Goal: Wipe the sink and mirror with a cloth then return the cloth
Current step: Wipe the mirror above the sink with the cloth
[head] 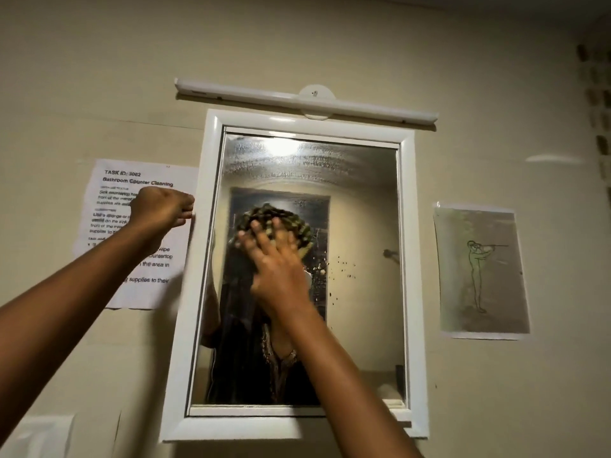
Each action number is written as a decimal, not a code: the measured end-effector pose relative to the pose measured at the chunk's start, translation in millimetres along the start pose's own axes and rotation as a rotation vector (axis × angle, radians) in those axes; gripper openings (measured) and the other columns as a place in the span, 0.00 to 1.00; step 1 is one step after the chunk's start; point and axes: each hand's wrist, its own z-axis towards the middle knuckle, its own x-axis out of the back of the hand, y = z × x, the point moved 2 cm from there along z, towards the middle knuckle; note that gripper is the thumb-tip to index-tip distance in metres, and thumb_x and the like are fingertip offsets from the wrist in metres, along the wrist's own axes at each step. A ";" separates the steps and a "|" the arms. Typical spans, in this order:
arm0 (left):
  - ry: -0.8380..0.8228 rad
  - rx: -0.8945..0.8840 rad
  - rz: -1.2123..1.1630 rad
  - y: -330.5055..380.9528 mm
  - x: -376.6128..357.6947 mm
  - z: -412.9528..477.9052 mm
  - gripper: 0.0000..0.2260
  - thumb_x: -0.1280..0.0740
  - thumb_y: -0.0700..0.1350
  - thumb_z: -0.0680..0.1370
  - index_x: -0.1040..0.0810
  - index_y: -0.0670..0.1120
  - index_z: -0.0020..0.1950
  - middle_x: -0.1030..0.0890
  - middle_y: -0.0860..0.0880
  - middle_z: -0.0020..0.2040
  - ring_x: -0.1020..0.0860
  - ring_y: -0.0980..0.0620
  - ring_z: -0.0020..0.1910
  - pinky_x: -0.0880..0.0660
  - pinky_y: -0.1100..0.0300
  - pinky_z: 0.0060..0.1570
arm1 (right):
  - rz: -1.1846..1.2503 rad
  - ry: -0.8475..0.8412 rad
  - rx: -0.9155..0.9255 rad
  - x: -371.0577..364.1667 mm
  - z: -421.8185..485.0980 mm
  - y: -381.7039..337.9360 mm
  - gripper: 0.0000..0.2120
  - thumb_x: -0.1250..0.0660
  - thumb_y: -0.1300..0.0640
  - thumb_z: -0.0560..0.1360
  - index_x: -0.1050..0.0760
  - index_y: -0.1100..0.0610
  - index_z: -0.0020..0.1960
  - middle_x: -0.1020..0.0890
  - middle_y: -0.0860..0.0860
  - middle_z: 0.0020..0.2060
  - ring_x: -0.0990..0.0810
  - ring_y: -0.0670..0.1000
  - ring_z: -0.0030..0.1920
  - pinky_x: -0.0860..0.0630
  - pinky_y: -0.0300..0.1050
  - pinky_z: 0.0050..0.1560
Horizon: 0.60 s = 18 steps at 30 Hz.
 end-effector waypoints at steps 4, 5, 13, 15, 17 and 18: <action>0.070 -0.085 0.181 -4.4 -5.7 -8.6 0.15 0.31 0.33 0.72 0.21 0.34 0.58 0.19 0.37 0.50 0.21 0.44 0.46 0.18 0.58 0.44 | 0.059 0.204 -0.334 29.8 -20.1 69.2 0.37 0.41 0.68 0.72 0.50 0.43 0.73 0.46 0.48 0.76 0.63 0.51 0.73 0.46 0.63 0.74; 0.086 -0.086 0.207 -6.3 -6.6 -11.1 0.16 0.30 0.33 0.71 0.21 0.34 0.59 0.18 0.37 0.52 0.20 0.44 0.47 0.19 0.52 0.50 | 0.061 0.265 -0.426 34.6 -30.9 85.2 0.36 0.41 0.68 0.72 0.48 0.44 0.73 0.44 0.49 0.76 0.60 0.53 0.75 0.43 0.63 0.73; 0.158 -0.023 0.179 -11.7 -5.7 -19.9 0.13 0.29 0.36 0.70 0.18 0.39 0.54 0.17 0.40 0.54 0.18 0.42 0.53 0.23 0.49 0.59 | -0.025 0.355 -0.798 6.8 -117.8 83.3 0.26 0.54 0.58 0.76 0.43 0.53 0.74 0.40 0.56 0.74 0.53 0.64 0.75 0.53 0.64 0.74; 0.120 0.000 0.103 -10.6 -4.7 -16.2 0.07 0.31 0.37 0.71 0.17 0.39 0.48 0.17 0.41 0.51 0.18 0.41 0.52 0.22 0.46 0.58 | 0.032 0.380 -0.866 5.2 -108.9 73.5 0.26 0.48 0.60 0.78 0.46 0.52 0.75 0.45 0.55 0.75 0.57 0.63 0.75 0.57 0.63 0.74; 0.099 0.024 0.062 -9.4 -3.1 -13.7 0.04 0.32 0.38 0.73 0.20 0.40 0.38 0.17 0.40 0.48 0.18 0.39 0.49 0.22 0.45 0.57 | 0.074 0.402 -0.905 6.9 -88.9 65.7 0.27 0.46 0.62 0.78 0.48 0.51 0.75 0.48 0.54 0.76 0.59 0.63 0.75 0.61 0.62 0.74; 0.092 0.033 0.051 -10.5 -2.1 -11.8 0.07 0.32 0.39 0.73 0.21 0.41 0.35 0.17 0.38 0.48 0.17 0.39 0.48 0.22 0.45 0.56 | 0.093 0.408 -0.887 5.5 -77.3 59.8 0.28 0.45 0.63 0.77 0.48 0.51 0.75 0.48 0.54 0.76 0.59 0.63 0.75 0.62 0.62 0.73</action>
